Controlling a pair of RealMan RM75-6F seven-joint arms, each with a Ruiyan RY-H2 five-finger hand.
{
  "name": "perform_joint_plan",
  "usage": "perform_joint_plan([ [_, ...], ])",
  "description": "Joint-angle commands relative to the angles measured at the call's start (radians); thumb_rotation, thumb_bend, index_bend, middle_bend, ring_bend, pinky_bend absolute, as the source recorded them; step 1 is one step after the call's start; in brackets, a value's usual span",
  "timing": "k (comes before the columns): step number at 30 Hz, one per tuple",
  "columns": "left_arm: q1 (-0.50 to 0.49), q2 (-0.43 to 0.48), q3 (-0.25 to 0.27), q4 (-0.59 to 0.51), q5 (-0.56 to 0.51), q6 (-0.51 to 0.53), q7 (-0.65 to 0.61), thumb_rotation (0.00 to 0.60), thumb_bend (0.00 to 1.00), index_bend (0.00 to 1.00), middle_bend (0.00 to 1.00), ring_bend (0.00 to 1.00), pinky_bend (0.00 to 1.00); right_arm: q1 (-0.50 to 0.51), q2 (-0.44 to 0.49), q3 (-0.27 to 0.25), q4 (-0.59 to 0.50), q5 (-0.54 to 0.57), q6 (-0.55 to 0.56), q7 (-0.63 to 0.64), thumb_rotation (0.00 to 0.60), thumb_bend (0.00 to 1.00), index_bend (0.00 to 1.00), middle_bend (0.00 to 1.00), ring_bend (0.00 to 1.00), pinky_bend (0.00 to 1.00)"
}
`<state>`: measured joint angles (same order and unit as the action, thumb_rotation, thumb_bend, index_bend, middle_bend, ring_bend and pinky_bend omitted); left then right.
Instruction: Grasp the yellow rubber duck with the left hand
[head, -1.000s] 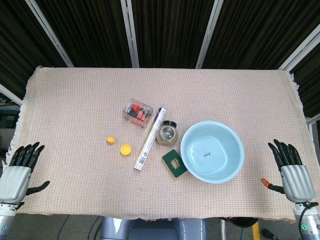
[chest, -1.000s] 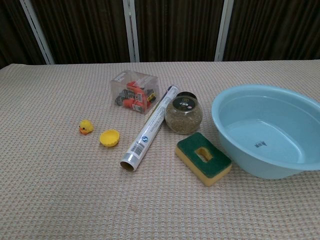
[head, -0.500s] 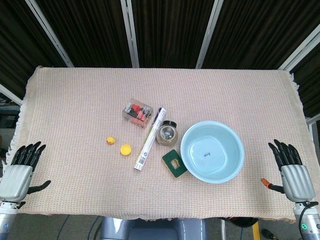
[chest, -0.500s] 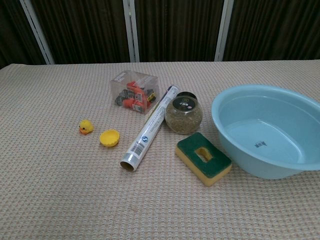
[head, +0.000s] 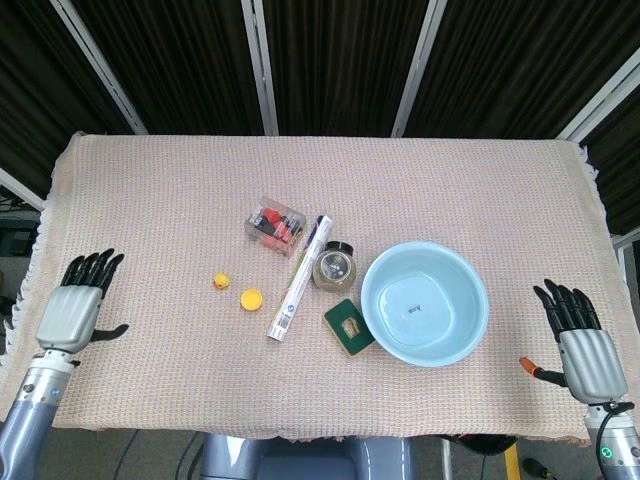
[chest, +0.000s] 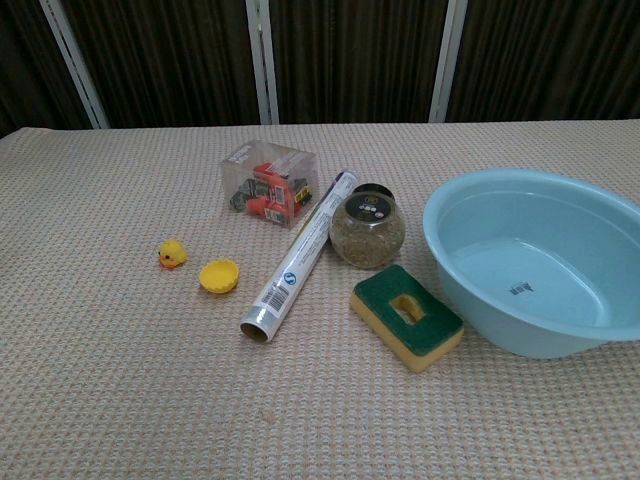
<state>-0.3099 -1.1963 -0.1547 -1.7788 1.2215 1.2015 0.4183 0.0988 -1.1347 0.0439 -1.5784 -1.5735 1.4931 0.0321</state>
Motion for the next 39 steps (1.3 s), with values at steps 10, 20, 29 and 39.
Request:
perform_joint_plan([
  [10,-0.243,-0.235,-0.115,0.085,-0.395,-0.11,0.291,0.6,0.11,0.3,0.0,0.0,0.0,0.0,0.007,-0.001,-0.005,0.001,-0.003,0.021,0.6,0.05,0.02,0.0,0.0,0.03],
  [20,-0.367,-0.412,-0.128,0.234,-0.539,-0.102,0.389,0.6,0.14,0.34,0.0,0.0,0.0,0.002,0.013,0.002,-0.011,0.012,-0.01,0.045,0.6,0.05,0.02,0.0,0.0,0.03],
  [29,-0.441,-0.513,-0.135,0.353,-0.61,-0.1,0.439,0.6,0.18,0.37,0.0,0.0,0.0,0.001,0.02,0.003,-0.019,0.02,-0.014,0.064,0.6,0.05,0.02,0.0,0.0,0.03],
  [39,-0.475,-0.574,-0.116,0.433,-0.628,-0.104,0.446,0.6,0.27,0.41,0.0,0.0,0.0,0.0,0.026,0.006,-0.024,0.025,-0.013,0.082,0.6,0.05,0.02,0.0,0.0,0.03],
])
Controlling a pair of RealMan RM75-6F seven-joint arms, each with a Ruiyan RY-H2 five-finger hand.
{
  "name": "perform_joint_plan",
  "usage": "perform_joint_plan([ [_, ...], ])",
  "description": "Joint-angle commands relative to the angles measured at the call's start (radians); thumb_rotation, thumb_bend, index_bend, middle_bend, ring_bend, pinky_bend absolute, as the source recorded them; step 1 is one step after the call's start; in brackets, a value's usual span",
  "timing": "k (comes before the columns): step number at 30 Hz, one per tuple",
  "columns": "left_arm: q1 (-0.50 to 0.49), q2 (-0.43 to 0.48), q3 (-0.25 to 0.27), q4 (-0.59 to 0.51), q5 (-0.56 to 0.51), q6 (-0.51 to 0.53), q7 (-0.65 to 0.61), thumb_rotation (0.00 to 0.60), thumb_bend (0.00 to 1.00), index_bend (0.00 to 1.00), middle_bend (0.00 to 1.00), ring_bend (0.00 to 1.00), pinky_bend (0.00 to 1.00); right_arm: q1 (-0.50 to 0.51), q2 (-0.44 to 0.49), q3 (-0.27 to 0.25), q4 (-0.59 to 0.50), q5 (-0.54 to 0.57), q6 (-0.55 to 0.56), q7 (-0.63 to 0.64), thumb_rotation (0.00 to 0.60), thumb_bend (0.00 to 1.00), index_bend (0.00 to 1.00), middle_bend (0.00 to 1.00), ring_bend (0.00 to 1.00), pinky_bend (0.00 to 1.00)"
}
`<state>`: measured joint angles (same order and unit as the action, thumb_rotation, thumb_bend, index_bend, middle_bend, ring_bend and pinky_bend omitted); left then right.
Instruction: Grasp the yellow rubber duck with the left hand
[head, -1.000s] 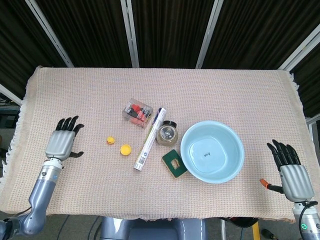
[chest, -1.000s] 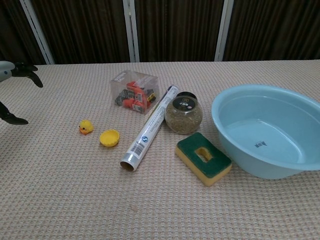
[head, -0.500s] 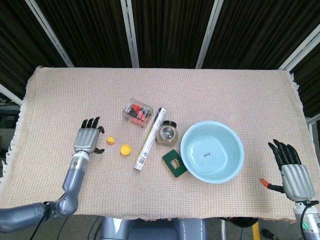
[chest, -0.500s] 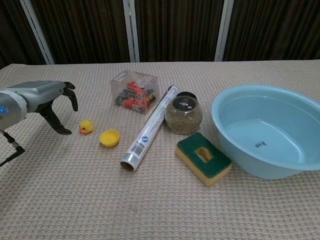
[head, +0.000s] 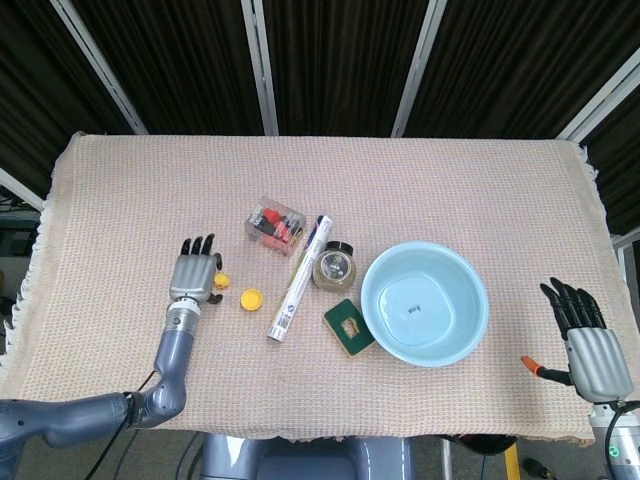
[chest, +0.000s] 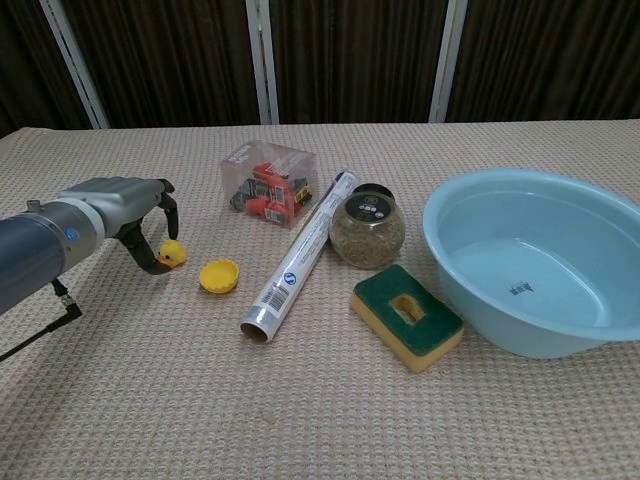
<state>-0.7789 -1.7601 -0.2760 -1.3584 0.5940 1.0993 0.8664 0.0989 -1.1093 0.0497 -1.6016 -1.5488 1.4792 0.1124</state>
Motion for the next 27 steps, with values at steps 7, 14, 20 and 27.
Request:
perform_joint_plan([
  [7,-0.016,-0.038,0.009,0.053,-0.002,-0.01,-0.018,0.6,0.33,0.43,0.0,0.0,0.0,-0.001,0.003,0.003,-0.003,0.007,-0.001,0.01,0.6,0.05,0.02,0.0,0.0,0.03],
  [14,-0.018,-0.043,0.013,0.06,0.002,-0.011,-0.033,0.6,0.37,0.45,0.0,0.0,0.0,-0.001,0.004,0.007,-0.002,0.009,0.001,0.014,0.6,0.05,0.02,0.0,0.0,0.03],
  [20,-0.01,0.003,0.017,-0.02,0.054,0.018,-0.052,0.6,0.37,0.45,0.0,0.0,0.0,-0.001,0.004,0.006,-0.001,0.006,0.004,0.011,0.6,0.05,0.02,0.0,0.0,0.03],
  [27,0.002,0.08,0.029,-0.175,0.112,0.044,-0.065,0.6,0.37,0.46,0.0,0.0,0.0,-0.003,0.001,0.005,-0.003,0.006,0.005,0.002,0.6,0.05,0.02,0.0,0.0,0.03],
])
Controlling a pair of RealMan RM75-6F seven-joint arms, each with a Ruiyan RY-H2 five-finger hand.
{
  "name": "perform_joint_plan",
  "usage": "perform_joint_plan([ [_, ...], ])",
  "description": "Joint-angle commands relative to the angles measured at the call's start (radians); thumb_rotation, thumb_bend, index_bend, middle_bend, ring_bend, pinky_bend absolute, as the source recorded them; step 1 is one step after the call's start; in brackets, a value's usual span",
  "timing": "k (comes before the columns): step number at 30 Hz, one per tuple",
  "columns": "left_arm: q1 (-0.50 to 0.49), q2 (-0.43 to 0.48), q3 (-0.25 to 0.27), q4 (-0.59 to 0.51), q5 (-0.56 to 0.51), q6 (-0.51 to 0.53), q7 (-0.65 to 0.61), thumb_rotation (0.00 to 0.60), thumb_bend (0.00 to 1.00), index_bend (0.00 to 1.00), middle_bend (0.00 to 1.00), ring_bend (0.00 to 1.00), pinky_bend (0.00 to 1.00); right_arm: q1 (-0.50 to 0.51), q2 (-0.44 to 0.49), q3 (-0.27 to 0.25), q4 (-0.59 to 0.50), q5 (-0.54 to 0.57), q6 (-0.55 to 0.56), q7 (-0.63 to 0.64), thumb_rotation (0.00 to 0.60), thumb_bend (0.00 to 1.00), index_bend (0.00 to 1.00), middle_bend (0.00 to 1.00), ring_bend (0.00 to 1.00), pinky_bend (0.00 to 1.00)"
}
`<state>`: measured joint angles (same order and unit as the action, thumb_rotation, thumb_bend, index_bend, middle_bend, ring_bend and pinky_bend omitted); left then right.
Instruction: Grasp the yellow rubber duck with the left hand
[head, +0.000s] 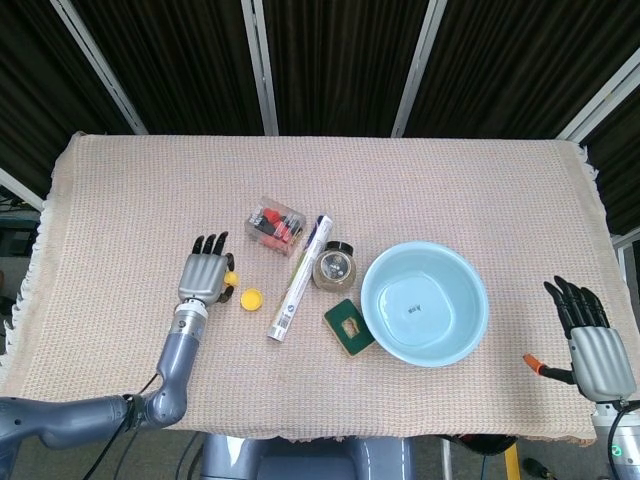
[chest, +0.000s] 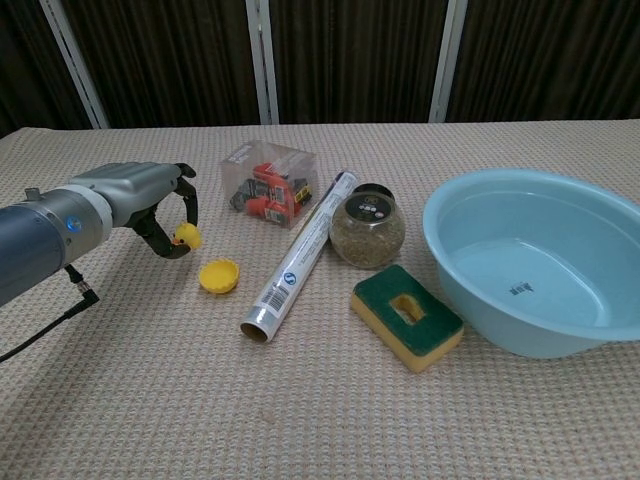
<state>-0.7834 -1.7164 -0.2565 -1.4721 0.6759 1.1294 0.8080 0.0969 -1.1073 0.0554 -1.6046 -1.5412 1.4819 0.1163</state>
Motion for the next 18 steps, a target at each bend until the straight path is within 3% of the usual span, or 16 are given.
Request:
perform_joint_plan([
  [1,0.008,0.043,0.014,-0.081,0.035,0.016,-0.007,0.6,0.37,0.46,0.0,0.0,0.0,-0.002,-0.001,-0.001,0.0,-0.001,0.003,-0.002,0.6,0.05,0.02,0.0,0.0,0.03],
  [7,0.007,0.038,0.035,-0.121,0.034,0.018,-0.006,0.6,0.37,0.45,0.0,0.0,0.0,-0.003,-0.001,0.0,-0.002,0.002,0.003,-0.005,0.6,0.05,0.02,0.0,0.0,0.03],
  [18,-0.009,-0.024,0.05,-0.09,0.018,0.023,-0.004,0.6,0.37,0.45,0.0,0.0,0.0,-0.002,0.001,0.001,-0.002,0.002,0.0,0.002,0.6,0.05,0.02,0.0,0.0,0.03],
])
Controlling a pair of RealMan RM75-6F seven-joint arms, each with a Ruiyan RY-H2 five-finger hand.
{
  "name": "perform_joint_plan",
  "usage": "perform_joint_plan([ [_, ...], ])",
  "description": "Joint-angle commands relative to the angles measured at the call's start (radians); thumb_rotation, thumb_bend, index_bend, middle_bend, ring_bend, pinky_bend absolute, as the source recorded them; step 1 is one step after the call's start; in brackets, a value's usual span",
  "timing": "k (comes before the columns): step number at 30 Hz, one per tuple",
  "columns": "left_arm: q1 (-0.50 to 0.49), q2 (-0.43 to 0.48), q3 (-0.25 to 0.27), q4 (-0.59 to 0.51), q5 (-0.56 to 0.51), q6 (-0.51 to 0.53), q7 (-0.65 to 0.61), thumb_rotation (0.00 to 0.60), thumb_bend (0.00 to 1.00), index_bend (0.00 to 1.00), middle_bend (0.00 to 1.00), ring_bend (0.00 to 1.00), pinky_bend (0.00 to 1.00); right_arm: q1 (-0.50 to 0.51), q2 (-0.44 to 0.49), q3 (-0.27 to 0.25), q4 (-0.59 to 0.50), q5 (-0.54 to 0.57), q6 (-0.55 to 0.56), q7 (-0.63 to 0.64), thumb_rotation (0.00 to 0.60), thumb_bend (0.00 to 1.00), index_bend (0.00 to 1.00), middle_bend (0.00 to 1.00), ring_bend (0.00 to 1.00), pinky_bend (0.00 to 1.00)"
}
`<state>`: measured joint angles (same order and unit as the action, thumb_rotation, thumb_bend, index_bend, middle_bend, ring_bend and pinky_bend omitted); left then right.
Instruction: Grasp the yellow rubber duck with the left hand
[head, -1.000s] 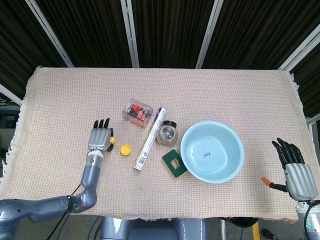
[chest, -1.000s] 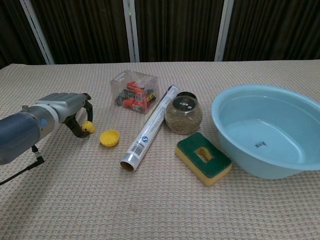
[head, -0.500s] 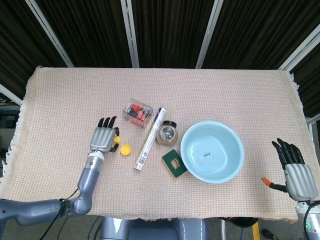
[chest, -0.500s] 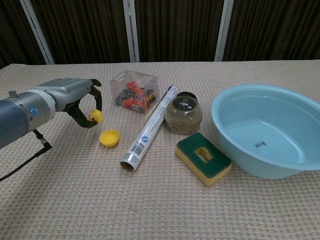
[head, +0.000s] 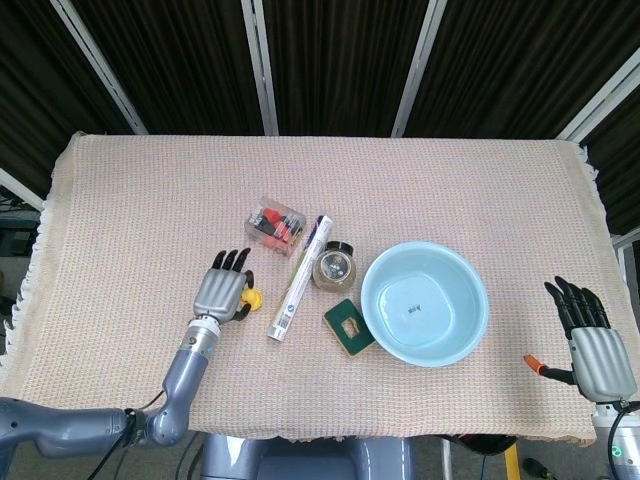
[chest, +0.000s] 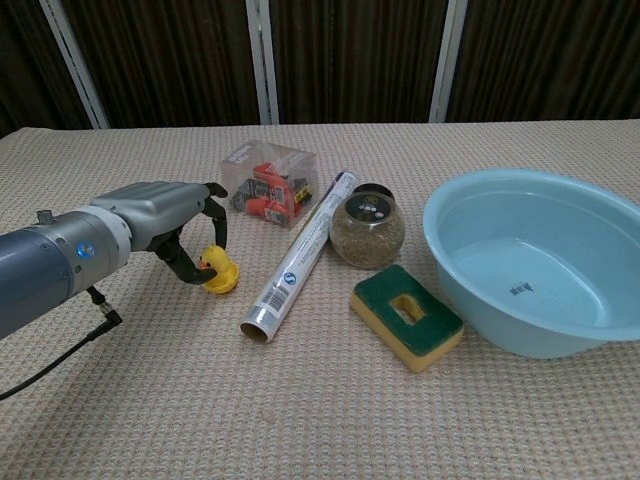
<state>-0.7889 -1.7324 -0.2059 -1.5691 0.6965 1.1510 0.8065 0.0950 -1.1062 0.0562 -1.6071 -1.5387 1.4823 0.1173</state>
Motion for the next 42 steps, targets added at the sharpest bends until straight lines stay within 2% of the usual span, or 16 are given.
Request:
perform_joint_plan([
  [1,-0.005,-0.012,-0.001,0.011,-0.005,0.001,-0.002,0.6,0.37,0.45,0.0,0.0,0.0,0.0,0.001,0.0,0.0,-0.001,0.0,0.001,0.6,0.05,0.02,0.0,0.0,0.03],
  [9,-0.013,-0.027,0.003,0.026,-0.02,0.005,0.009,0.6,0.34,0.42,0.0,0.0,0.0,0.0,0.001,0.001,0.0,-0.002,0.002,0.004,0.6,0.05,0.02,0.0,0.0,0.03],
  [18,-0.014,-0.015,0.006,0.019,-0.035,0.01,0.018,0.6,0.28,0.24,0.0,0.0,0.0,0.0,0.001,0.0,-0.001,-0.002,0.0,0.001,0.6,0.05,0.02,0.0,0.0,0.03],
  [24,-0.002,0.011,0.008,-0.021,-0.007,0.026,-0.005,0.6,0.28,0.22,0.0,0.0,0.0,-0.001,0.0,-0.001,0.001,-0.001,-0.001,-0.005,0.6,0.05,0.02,0.0,0.0,0.03],
  [27,0.02,0.051,0.016,-0.078,0.043,0.057,-0.037,0.6,0.28,0.22,0.0,0.0,0.0,-0.002,0.0,0.0,0.002,0.001,0.001,-0.007,0.6,0.05,0.02,0.0,0.0,0.03],
  [32,0.098,0.164,0.067,-0.2,0.182,0.149,-0.109,0.6,0.28,0.21,0.0,0.0,0.0,-0.002,0.0,-0.002,0.004,0.0,-0.001,-0.017,0.6,0.05,0.02,0.0,0.0,0.03],
  [37,0.211,0.31,0.159,-0.313,0.328,0.24,-0.221,0.6,0.27,0.16,0.0,0.0,0.0,-0.002,-0.005,-0.006,0.004,-0.003,-0.004,-0.045,0.6,0.05,0.02,0.0,0.0,0.03],
  [42,0.325,0.432,0.272,-0.353,0.492,0.331,-0.33,0.6,0.16,0.05,0.0,0.0,0.0,-0.003,-0.01,-0.006,0.003,0.0,-0.002,-0.067,0.6,0.05,0.02,0.0,0.0,0.03],
])
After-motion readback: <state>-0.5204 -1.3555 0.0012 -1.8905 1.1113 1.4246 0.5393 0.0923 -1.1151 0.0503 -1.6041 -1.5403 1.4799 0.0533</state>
